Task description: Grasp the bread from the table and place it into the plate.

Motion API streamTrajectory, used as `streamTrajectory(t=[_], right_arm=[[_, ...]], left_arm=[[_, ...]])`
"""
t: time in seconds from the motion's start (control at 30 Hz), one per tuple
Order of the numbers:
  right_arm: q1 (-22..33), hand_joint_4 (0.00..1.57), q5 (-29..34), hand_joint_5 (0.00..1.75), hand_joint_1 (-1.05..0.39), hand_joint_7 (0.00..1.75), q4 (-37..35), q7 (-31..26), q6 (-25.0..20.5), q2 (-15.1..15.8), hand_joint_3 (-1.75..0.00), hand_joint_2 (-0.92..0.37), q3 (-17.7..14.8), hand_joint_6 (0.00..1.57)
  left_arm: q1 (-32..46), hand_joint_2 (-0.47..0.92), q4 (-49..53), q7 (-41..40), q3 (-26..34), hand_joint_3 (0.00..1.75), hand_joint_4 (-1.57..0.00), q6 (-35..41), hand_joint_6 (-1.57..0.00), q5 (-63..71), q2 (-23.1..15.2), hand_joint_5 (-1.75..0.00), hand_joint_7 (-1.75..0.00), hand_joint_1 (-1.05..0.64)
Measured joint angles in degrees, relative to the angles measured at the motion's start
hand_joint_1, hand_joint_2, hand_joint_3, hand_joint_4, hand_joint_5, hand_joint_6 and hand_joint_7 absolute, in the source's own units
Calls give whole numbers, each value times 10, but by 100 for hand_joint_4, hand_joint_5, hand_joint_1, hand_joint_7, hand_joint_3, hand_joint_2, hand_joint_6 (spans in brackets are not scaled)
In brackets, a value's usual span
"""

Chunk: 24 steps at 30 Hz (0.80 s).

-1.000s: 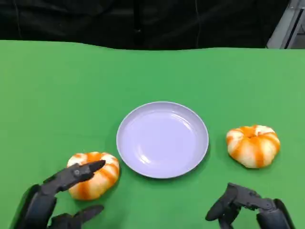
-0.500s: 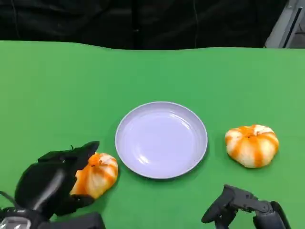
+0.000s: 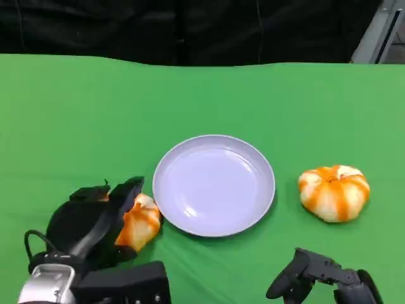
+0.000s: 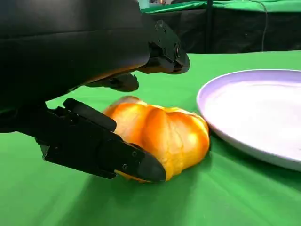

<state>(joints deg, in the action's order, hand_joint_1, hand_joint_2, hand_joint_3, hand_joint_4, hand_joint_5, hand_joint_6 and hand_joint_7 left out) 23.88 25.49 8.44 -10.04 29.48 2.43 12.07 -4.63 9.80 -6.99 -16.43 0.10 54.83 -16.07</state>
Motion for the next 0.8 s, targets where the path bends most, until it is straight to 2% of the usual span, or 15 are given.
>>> streamTrajectory(t=[0.4, 0.8], right_arm=[[2, 80, 10, 152, -9, 118, 7, -7, -4, 0, -125, -38, 2, 84], [3, 80, 10, 152, -9, 118, 8, -7, -5, 0, -125, -38, 3, 84]], left_arm=[[-8, 90, -13, 39, -45, 0, -20, 63, -17, 1, -1, -13, -1, -60], [-10, 90, -17, 40, -54, 0, -20, 74, -17, -3, -7, -14, 0, -60]])
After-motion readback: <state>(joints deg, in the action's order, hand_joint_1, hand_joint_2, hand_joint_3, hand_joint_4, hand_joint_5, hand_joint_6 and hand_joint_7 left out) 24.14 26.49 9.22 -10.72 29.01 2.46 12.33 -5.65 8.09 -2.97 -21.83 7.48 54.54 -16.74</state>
